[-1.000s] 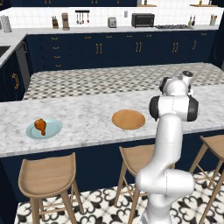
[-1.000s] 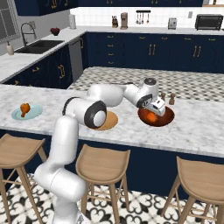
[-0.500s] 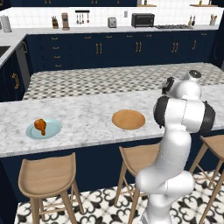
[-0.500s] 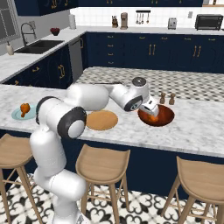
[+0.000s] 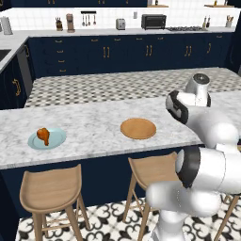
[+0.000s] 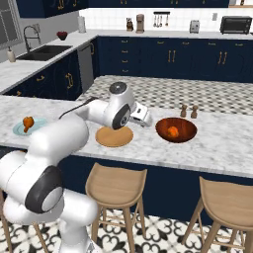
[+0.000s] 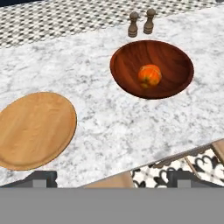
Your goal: Pick the chicken drumstick and squash from their plates and place them in the bowl. Then put the bowl in the fridge.
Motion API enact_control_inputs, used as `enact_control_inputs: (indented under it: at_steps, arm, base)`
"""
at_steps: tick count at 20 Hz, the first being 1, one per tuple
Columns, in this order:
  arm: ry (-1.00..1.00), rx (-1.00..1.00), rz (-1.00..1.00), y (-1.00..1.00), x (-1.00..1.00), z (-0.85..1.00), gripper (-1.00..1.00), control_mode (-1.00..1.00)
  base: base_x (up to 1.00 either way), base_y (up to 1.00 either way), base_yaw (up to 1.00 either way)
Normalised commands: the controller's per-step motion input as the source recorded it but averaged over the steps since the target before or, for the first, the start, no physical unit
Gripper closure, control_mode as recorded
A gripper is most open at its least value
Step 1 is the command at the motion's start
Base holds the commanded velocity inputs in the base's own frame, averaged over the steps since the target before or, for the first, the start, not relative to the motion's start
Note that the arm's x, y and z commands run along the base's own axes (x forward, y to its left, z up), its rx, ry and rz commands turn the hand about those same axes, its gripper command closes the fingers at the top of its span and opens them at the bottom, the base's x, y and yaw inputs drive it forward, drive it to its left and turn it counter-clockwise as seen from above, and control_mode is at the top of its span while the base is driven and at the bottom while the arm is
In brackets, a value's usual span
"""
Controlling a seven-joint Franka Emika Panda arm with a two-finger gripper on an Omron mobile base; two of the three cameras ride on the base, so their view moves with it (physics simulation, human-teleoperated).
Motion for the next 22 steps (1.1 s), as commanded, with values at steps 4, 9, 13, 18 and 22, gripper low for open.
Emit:
enact_control_inputs:
  at_steps: [4, 9, 13, 18, 22]
  arm:
    - [0.06, 0.0, 0.13, 0.8, -0.76, 0.56, -1.0, -1.0]
    - [0.18, 0.0, 0.2, 1.0, -0.43, 0.46, -1.0, -1.0]
    - [0.12, -0.01, 0.12, 1.0, -0.14, 0.03, -1.0, -1.0]
    - [0.02, -0.01, 0.04, 0.64, -0.17, 0.01, -1.0, -1.0]
    - [0.0, 0.0, -0.09, -0.29, -0.57, 0.0, -1.0, -1.0]
  base:
    - [0.0, 0.0, 0.0]
    - [0.0, 0.0, 0.0]
    - [0.0, 0.0, 0.0]
    - [0.0, 0.0, 0.0]
    - [0.0, 0.0, 0.0]
